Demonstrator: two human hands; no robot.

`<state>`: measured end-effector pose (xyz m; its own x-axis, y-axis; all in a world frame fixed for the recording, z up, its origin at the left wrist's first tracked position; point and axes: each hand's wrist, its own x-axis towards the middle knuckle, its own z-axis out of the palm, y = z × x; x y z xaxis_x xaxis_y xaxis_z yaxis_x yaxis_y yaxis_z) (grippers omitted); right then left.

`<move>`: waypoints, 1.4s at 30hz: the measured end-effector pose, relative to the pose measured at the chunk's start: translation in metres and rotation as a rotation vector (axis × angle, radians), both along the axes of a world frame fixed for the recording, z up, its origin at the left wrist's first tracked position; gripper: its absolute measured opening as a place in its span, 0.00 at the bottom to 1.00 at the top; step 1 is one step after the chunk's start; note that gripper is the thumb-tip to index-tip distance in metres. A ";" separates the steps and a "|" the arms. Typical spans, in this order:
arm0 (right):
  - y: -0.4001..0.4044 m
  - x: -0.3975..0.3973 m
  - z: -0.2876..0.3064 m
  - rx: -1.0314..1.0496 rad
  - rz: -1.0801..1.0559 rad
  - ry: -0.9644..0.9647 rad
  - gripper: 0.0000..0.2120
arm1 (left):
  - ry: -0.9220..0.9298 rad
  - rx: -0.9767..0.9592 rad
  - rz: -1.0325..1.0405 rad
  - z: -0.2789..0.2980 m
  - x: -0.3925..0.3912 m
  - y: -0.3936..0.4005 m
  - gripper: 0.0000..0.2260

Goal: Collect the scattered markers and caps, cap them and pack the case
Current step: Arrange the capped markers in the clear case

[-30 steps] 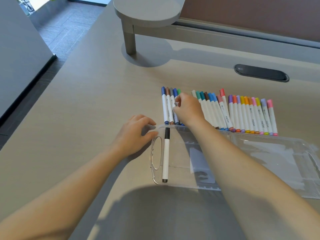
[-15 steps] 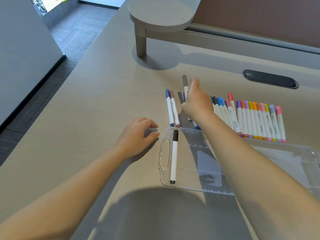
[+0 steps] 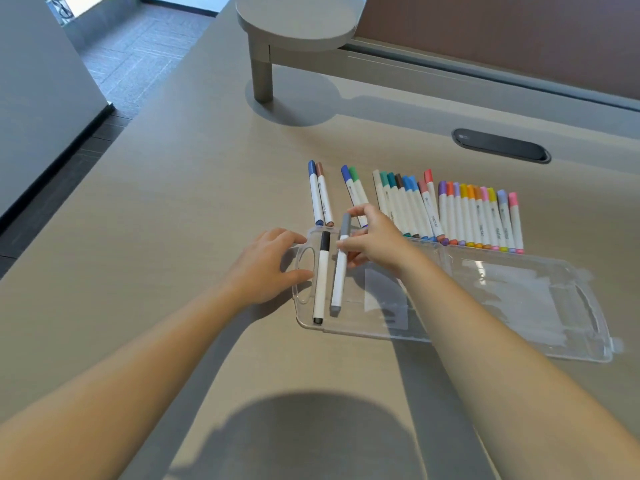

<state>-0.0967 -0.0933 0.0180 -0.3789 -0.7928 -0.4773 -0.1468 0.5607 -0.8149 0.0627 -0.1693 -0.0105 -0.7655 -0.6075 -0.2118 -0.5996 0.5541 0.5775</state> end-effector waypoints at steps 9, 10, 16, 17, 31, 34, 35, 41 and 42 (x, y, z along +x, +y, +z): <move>0.005 0.006 -0.017 -0.055 -0.001 0.200 0.21 | -0.011 -0.015 -0.023 0.002 -0.004 0.008 0.29; 0.005 0.005 -0.017 -0.065 -0.011 0.231 0.21 | -0.016 -0.017 -0.033 0.002 -0.006 0.010 0.30; 0.012 -0.016 -0.017 -0.081 -0.099 0.379 0.15 | -0.165 -0.042 -0.176 0.004 -0.022 0.012 0.35; 0.013 -0.021 -0.018 -0.071 -0.115 0.402 0.14 | -0.206 -0.069 -0.207 0.003 -0.024 0.011 0.35; -0.021 -0.053 -0.023 0.079 -0.099 0.755 0.13 | -0.293 -0.154 -0.282 0.002 -0.034 -0.002 0.36; -0.032 -0.052 -0.022 0.170 -0.032 0.861 0.15 | -0.217 -0.151 -0.238 0.001 -0.031 -0.006 0.32; -0.035 -0.050 -0.021 0.201 -0.003 0.895 0.16 | -0.183 -0.146 -0.219 0.000 -0.030 -0.007 0.31; -0.045 -0.045 -0.016 0.259 0.032 0.974 0.23 | -0.094 -0.116 -0.172 -0.002 -0.028 -0.008 0.28; -0.045 -0.046 -0.015 0.248 0.003 0.959 0.23 | -0.103 -0.105 -0.185 -0.002 -0.027 -0.008 0.29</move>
